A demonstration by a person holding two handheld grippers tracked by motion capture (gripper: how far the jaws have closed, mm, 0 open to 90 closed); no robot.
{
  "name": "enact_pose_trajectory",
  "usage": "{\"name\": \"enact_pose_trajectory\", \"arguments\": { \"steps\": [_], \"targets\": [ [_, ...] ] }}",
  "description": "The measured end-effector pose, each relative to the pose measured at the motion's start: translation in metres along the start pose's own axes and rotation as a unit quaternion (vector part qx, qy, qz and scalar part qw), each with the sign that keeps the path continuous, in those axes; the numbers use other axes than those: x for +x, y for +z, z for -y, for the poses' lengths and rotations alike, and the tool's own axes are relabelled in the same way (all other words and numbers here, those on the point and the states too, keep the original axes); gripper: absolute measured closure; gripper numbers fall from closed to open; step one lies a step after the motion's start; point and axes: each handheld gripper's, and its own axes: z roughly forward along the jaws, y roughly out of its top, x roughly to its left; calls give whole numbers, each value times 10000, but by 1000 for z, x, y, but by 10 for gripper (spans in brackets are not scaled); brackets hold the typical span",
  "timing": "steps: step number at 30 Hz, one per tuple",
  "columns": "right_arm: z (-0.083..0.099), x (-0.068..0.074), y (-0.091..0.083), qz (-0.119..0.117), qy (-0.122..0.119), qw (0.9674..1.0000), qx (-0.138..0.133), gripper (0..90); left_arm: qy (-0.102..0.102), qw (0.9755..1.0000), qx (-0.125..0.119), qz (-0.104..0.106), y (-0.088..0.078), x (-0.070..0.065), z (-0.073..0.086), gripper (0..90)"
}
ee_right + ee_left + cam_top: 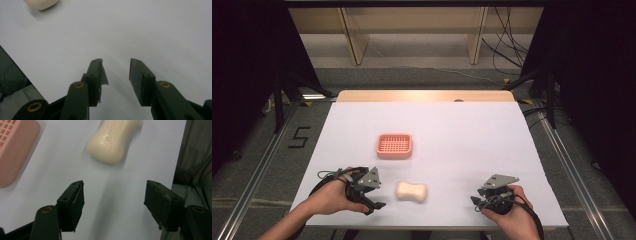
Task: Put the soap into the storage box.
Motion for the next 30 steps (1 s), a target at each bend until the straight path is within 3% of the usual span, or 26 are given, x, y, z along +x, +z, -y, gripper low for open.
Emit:
{"name": "enact_pose_trajectory", "arguments": {
  "steps": [4,7,8,9,14,18,19,21,24,25,27,30],
  "targets": [
    [1,0,1,46,63,9999,-97,626,239,9992,225,214,3,3,-12,310],
    [0,0,0,2,158,9998,-84,626,391,9985,305,238,6,5,-18,308],
    [0,0,0,1,153,9998,-84,626,442,9982,311,242,6,6,-20,307],
    [0,-2,0,44,3,9999,-99,626,492,9979,322,268,9,7,-25,306],
    [0,-1,0,7,55,10000,-44,627,722,9957,459,347,13,9,-34,305],
    [0,0,0,2,151,9998,-87,627,852,9941,541,394,18,9,-40,302],
    [1,0,0,7,156,9998,-82,627,796,9949,487,387,20,8,-41,302],
    [1,0,0,6,179,9998,-65,627,925,9932,582,397,21,10,-44,299],
    [2,-1,-1,-5,109,9999,-48,627,954,9927,601,424,22,11,-48,293],
    [3,-1,-1,8,106,9999,-48,627,1059,9908,706,452,21,13,-51,293],
    [3,0,-2,-21,189,9998,-20,627,991,9914,706,473,23,13,-54,293],
    [4,0,-3,-1,183,9998,-18,627,1201,9875,912,449,26,15,-62,293]
  ]
}}
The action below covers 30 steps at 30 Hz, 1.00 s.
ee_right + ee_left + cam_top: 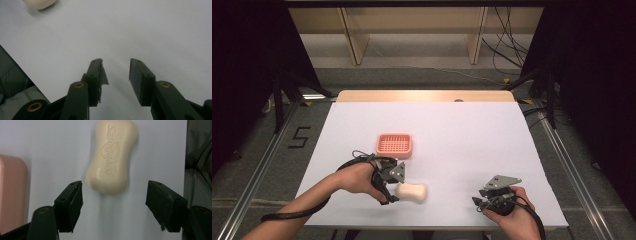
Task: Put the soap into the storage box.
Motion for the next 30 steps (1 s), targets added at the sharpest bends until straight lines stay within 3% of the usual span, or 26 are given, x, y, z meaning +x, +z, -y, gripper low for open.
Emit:
{"name": "enact_pose_trajectory", "arguments": {
  "steps": [2,3,7,12,30],
  "targets": [
    [0,0,-1,4,27,10000,2,627,-49,10000,-55,12,1,0,-2,293],
    [0,0,-1,4,27,10000,2,627,39,10000,14,43,1,2,-5,293],
    [1,1,-2,-40,131,9999,42,627,53,9999,71,101,5,4,-15,293],
    [2,-1,-1,-9,-29,10000,10,627,184,9993,231,212,10,6,-22,287],
    [2,-1,-1,-33,-26,10000,54,626,382,9974,540,293,24,7,-41,285]
  ]
}}
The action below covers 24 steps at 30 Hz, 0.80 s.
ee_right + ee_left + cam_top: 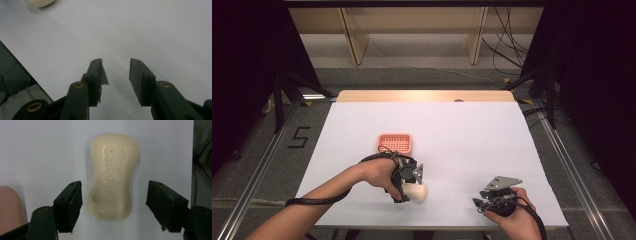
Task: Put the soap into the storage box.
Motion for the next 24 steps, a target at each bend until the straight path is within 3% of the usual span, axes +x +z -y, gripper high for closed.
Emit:
{"name": "enact_pose_trajectory", "arguments": {
  "steps": [1,6,24],
  "targets": [
    [1,1,2,39,19,9999,-111,626,22,10000,44,26,1,0,-1,286],
    [0,0,0,-7,2,10000,0,626,57,9999,116,94,4,0,-5,287],
    [0,-1,1,-39,23,10000,-31,626,99,9990,363,255,15,5,-13,304]
  ]
}}
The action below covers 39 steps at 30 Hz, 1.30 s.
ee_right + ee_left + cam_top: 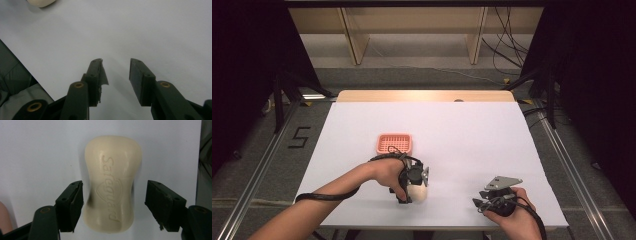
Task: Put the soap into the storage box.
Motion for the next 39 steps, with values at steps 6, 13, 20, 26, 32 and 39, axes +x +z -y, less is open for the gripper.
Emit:
{"name": "enact_pose_trajectory", "arguments": {
  "steps": [6,13,20,26,32,39],
  "targets": [
    [0,0,0,4,-18,10000,-2,626,2,10000,66,34,1,1,-1,316],
    [-1,1,0,-18,54,10000,29,625,18,9999,151,66,4,3,-2,331],
    [0,1,0,-27,54,10000,30,625,35,9997,213,109,6,5,-4,349],
    [0,1,-1,-38,88,9999,47,625,51,9995,290,120,8,5,-4,365],
    [0,1,0,-45,59,10000,51,624,27,9994,313,164,8,7,-4,377],
    [0,1,1,-49,80,10000,5,623,27,9993,344,160,11,9,-4,388]
  ]
}}
